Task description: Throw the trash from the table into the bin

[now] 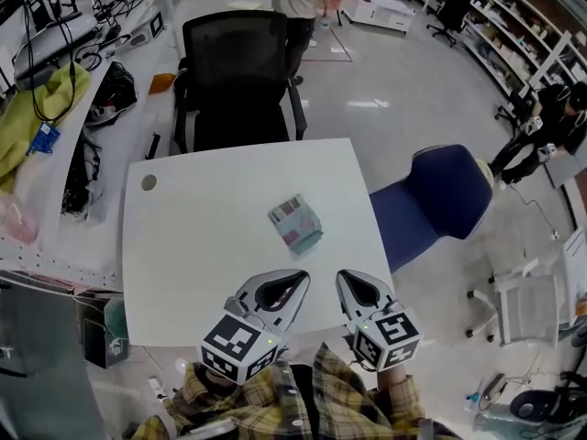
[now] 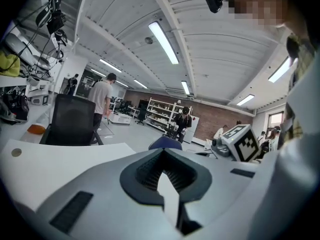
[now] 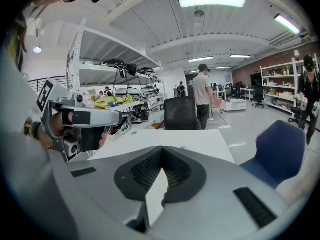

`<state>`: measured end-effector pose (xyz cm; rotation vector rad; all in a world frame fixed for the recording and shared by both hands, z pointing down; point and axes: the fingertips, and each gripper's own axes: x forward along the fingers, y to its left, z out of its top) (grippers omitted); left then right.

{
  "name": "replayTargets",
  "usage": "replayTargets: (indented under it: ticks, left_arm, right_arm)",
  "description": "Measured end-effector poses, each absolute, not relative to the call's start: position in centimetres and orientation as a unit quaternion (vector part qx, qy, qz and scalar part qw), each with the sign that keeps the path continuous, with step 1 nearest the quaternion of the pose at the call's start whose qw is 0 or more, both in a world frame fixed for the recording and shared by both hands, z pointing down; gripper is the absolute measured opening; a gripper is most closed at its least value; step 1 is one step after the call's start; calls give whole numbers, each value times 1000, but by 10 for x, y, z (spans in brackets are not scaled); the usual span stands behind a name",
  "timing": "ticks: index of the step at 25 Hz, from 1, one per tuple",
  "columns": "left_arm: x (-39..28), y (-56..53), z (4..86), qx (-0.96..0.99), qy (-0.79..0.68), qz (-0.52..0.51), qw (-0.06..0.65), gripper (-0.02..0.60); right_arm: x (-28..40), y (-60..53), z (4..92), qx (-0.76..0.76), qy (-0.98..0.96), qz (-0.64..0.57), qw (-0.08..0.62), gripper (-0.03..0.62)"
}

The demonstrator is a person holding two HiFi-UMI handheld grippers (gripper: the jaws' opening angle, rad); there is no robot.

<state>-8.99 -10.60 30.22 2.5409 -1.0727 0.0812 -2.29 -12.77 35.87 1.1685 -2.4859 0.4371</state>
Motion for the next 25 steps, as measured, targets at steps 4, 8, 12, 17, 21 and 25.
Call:
replayTargets:
  ticks: [4, 8, 12, 17, 21, 25]
  left_arm:
    - [-103, -119, 313, 900, -385, 29, 202, 8]
    - [-114, -125, 321, 895, -393, 29, 209, 8]
    - [-121, -134, 324, 890, -402, 28, 214, 8]
    - [-126, -144, 329, 883, -413, 29, 220, 8]
    - [-130, -148, 334, 879, -419, 35, 224, 8]
    - [-135, -150, 341, 875, -423, 41, 230, 8]
  right_arm:
    - [-34, -146, 371, 415, -875, 165, 189, -2]
    - [-41, -157, 382, 417, -870, 182, 189, -2]
    - [-44, -167, 388, 416, -868, 196, 189, -2]
    - [-46, -184, 397, 420, -860, 220, 190, -2]
    - [-43, -195, 415, 424, -851, 251, 181, -2]
    - [-42, -202, 433, 427, -839, 290, 172, 0]
